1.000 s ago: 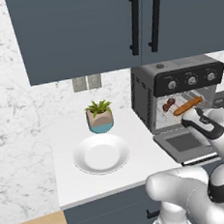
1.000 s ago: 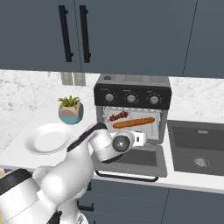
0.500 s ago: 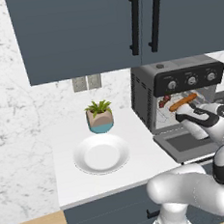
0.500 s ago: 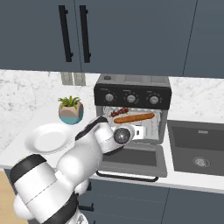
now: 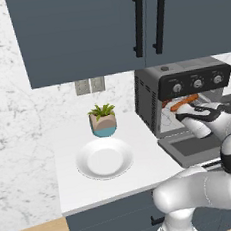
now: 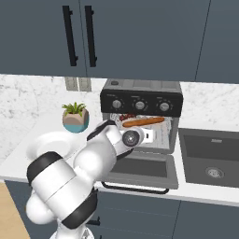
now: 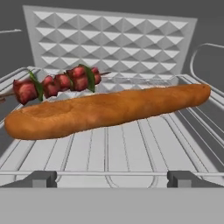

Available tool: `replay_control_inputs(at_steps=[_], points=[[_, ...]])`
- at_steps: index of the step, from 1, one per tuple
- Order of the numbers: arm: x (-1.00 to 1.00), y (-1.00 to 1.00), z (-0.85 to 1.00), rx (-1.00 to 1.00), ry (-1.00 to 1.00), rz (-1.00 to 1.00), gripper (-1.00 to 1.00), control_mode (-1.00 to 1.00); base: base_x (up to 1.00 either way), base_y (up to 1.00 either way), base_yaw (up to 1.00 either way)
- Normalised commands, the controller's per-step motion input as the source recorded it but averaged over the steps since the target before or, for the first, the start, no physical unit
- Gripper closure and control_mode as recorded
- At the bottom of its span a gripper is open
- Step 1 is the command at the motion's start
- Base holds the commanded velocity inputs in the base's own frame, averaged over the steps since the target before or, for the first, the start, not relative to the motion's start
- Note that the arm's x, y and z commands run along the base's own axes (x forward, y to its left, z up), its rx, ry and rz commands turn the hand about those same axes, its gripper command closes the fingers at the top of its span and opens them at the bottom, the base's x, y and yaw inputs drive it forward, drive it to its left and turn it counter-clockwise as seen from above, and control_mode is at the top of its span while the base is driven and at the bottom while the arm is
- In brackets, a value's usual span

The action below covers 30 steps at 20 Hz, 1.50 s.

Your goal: Pick up the kebab skewer and baguette bread, and place them inside the toaster oven. Close the toaster oven door and start by setting the timer.

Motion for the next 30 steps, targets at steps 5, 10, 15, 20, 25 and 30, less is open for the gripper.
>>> replay_control_inputs(at_steps=[5, 10, 15, 20, 25, 30], points=[[0.29, 0.0, 0.0, 0.0, 0.0, 0.0, -1.0, -1.0, 0.0, 0.0, 0.0], [0.25, 0.0, 0.0, 0.0, 0.0, 0.0, -1.0, -1.0, 0.0, 0.0, 0.0], [0.09, 0.0, 0.0, 0.0, 0.01, 0.0, -1.0, -1.0, 0.0, 0.0, 0.0], [-0.05, 0.0, 0.0, 0.0, 0.03, 0.0, -1.0, -1.0, 0.0, 0.0, 0.0], [-0.34, 0.0, 0.02, 0.0, 0.0, 0.0, -1.0, -1.0, 0.0, 0.0, 0.0], [-0.46, -0.02, 0.04, 0.0, 0.0, -0.03, -1.0, -1.0, 0.0, 0.0, 0.0]])
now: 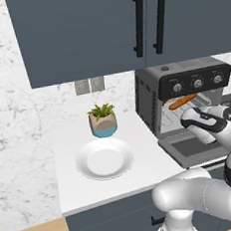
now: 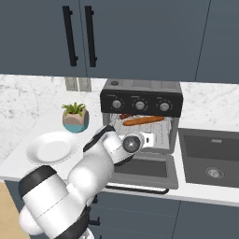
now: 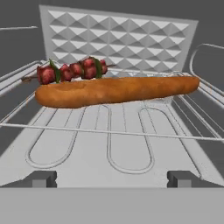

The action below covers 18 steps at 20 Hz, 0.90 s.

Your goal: Pick up the kebab skewer and baguette bread, and place them inside the toaster oven. Close the toaster oven door and start by setting the timer.

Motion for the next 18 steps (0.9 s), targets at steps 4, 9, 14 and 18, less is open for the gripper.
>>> replay_control_inputs(at_steps=[4, 9, 14, 18], points=[[-0.5, -0.04, 0.03, 0.0, 0.01, -0.03, -1.0, -1.0, 0.0, 0.0, 0.0], [-0.63, -0.21, 0.01, 0.0, 0.03, -0.01, -1.0, -1.0, 0.0, 0.0, 0.0], [-0.83, -0.53, 0.0, 0.03, 0.0, 0.0, -1.0, -1.0, 0.0, 0.0, 0.0], [-0.86, -0.64, -0.15, 0.03, 0.0, 0.0, -1.0, -1.0, 0.0, 0.0, 0.0]])
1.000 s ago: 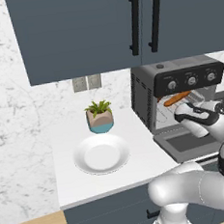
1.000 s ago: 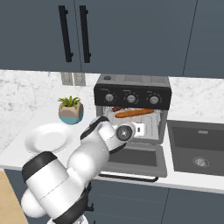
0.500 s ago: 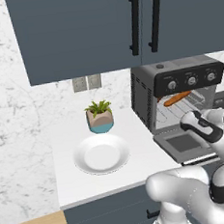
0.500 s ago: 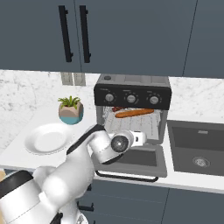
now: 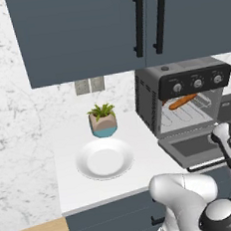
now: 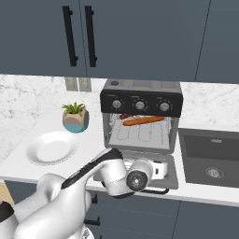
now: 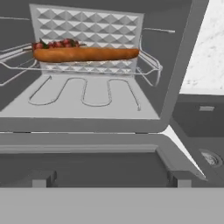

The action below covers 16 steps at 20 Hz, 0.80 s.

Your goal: Pick up the kebab skewer and baguette bread, and place them inside the toaster oven. Close the toaster oven door and start by setting the timer.

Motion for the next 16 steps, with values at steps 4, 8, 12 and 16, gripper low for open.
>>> replay_control_inputs(at_steps=[4, 8, 12, 16], points=[[-0.75, -0.52, -0.23, 0.04, 0.0, 0.0, -1.0, -1.0, 0.0, 0.0, 0.0], [-0.55, -0.28, -0.25, 0.01, 0.0, 0.0, -1.0, -1.0, 0.0, 0.0, 0.0], [-0.32, -0.09, -0.33, 0.0, 0.0, 0.0, -1.0, -1.0, 0.0, 0.0, 0.0], [-0.27, 0.0, -0.4, 0.0, 0.0, 0.0, -1.0, -1.0, 0.0, 0.0, 0.0]])
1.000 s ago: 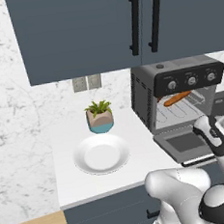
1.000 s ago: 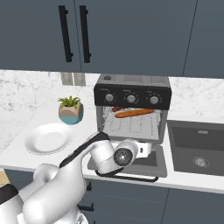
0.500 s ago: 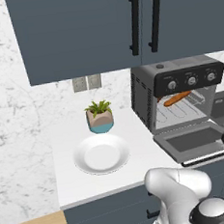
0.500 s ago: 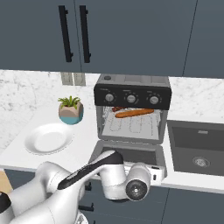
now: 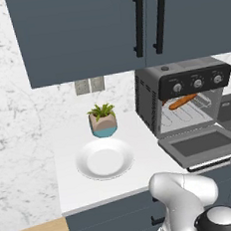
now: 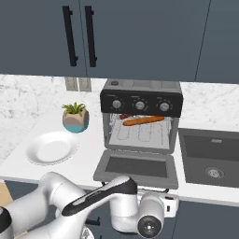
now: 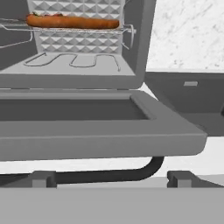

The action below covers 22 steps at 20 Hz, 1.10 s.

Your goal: Pick up the kebab skewer and baguette bread, and place them inside the toaster oven. Close the toaster oven door and start by setting the timer.

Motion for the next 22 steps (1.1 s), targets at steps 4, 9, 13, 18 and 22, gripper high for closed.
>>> replay_control_inputs(at_steps=[4, 9, 13, 18, 22], points=[[-0.14, 0.0, -0.37, 0.0, 0.0, 0.0, -1.0, -1.0, 0.0, 0.0, 0.0], [-0.02, 0.0, -0.23, 0.0, 0.0, 0.0, -1.0, -1.0, 0.0, 0.0, 0.0], [0.0, 0.0, -0.13, 0.0, 0.0, 0.0, -1.0, -1.0, 0.0, 0.0, 0.0], [0.02, 0.02, -0.02, 0.0, 0.0, 0.0, -1.0, -1.0, 0.0, 0.0, 0.0], [0.12, 0.1, 0.0, 0.0, 0.0, 0.0, -1.0, -1.0, 0.0, 0.0, 0.0]])
